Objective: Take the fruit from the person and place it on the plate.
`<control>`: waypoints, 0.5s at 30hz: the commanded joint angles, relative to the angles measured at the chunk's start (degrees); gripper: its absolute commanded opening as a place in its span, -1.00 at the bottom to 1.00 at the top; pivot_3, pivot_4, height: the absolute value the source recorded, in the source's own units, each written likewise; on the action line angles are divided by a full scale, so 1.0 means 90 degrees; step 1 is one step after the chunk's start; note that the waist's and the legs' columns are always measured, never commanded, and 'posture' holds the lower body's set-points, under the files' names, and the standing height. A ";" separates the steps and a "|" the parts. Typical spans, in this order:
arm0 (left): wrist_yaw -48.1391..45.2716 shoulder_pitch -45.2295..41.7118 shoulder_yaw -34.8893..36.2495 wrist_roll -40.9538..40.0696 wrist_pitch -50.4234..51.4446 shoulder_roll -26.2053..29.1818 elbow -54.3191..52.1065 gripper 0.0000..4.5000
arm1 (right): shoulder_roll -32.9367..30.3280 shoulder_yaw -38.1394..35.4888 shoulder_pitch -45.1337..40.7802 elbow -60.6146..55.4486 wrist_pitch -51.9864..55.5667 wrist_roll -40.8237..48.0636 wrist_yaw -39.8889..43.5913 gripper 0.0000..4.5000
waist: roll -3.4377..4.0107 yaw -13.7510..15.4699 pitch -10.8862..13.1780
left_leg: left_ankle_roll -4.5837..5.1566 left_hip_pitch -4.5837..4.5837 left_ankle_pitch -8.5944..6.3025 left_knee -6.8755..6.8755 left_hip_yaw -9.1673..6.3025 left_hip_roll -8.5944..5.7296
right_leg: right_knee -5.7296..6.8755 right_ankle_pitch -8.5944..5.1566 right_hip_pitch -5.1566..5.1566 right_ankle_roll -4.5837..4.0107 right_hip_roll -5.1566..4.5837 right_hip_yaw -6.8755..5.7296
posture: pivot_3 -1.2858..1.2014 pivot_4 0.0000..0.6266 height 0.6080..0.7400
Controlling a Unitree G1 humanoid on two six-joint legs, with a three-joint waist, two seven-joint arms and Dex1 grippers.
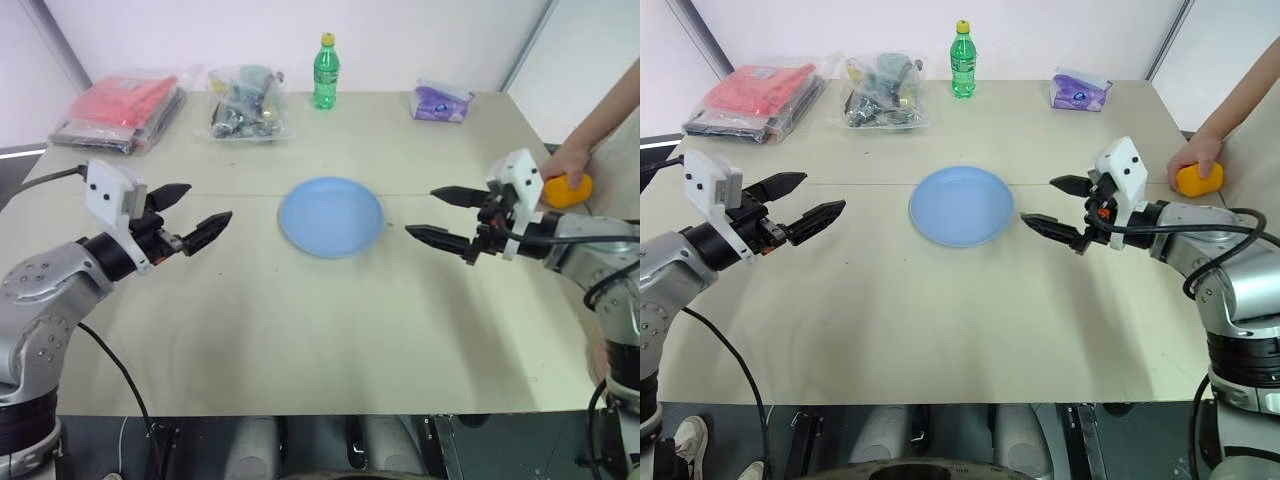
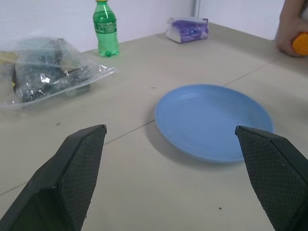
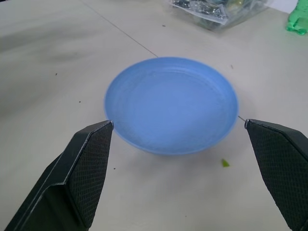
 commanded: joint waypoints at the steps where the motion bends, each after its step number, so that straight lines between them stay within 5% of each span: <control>1: -0.0044 -0.0110 0.0059 -0.0019 -0.0112 0.0023 -0.0093 1.00 | -0.0106 -0.0213 -0.0055 -0.0204 -0.0019 0.0105 -0.0001 0.99 | 0.0000 -0.0001 0.0000 | 0.0000 0.0000 0.0000 0.0000 0.0000 0.0000 | 0.0000 0.0000 0.0000 0.0000 0.0000 0.0000 | 0.03 -0.52 0.87; 15: 0.0006 -0.0219 0.0009 0.0100 -0.0172 -0.0100 -0.0039 1.00 | -0.0160 -0.0223 -0.0097 -0.0117 -0.0009 0.0100 -0.0020 0.99 | 0.0000 0.0000 0.0000 | 0.0000 0.0000 0.0000 0.0008 -0.0001 0.0001 | 0.0003 0.0000 0.0002 0.0000 0.0001 0.0000 | 0.03 -0.52 0.87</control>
